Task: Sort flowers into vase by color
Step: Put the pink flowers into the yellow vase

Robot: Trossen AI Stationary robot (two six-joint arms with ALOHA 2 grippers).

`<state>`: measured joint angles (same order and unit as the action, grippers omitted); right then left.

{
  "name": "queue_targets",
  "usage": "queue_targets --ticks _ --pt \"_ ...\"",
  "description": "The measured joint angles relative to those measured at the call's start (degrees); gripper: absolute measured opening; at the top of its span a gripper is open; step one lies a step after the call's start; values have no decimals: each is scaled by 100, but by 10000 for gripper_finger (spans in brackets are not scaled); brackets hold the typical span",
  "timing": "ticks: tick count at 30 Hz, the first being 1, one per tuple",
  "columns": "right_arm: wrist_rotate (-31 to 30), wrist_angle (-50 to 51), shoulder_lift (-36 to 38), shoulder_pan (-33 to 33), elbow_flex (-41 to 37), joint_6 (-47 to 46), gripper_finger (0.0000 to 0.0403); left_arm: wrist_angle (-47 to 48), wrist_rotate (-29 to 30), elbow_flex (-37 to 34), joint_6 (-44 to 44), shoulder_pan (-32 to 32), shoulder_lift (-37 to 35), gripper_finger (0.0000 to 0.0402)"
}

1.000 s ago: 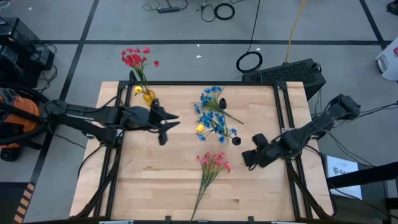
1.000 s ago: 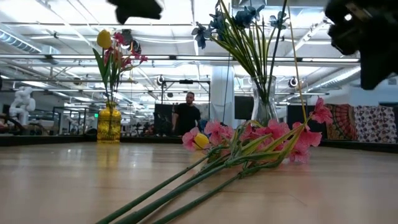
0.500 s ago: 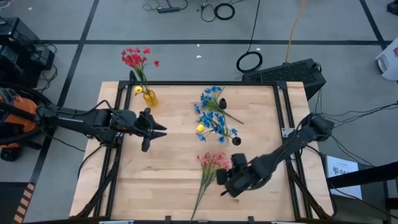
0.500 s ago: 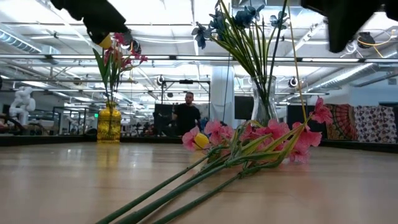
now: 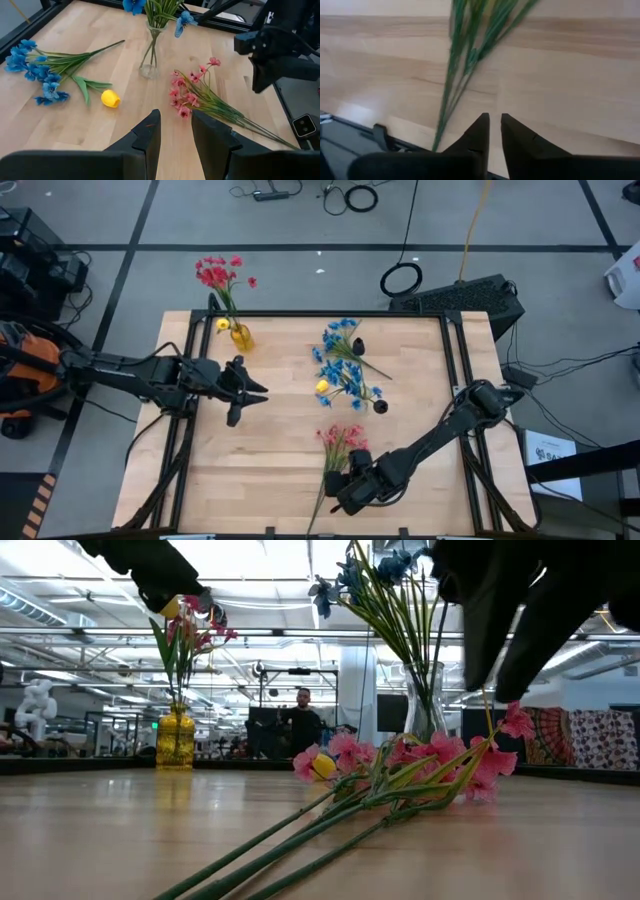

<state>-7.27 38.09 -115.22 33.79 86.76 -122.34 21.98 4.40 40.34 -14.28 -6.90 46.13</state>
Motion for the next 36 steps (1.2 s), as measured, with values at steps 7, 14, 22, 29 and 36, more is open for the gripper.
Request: queue_targets --ticks 7,14,22,29,36 --pt "-12 14 -11 -145 5 145 91 0 22 0 2 0 0 116" --pt "-192 -73 -115 -418 0 724 128 49 29 2 -26 0 2 116" --pt "-126 -335 -76 -575 7 788 132 288 23 4 -42 0 2 116" --pt "-8 190 -124 -661 2 322 132 304 36 4 -22 0 2 116" --pt "315 42 -215 -772 9 297 132 304 60 4 30 0 2 116"
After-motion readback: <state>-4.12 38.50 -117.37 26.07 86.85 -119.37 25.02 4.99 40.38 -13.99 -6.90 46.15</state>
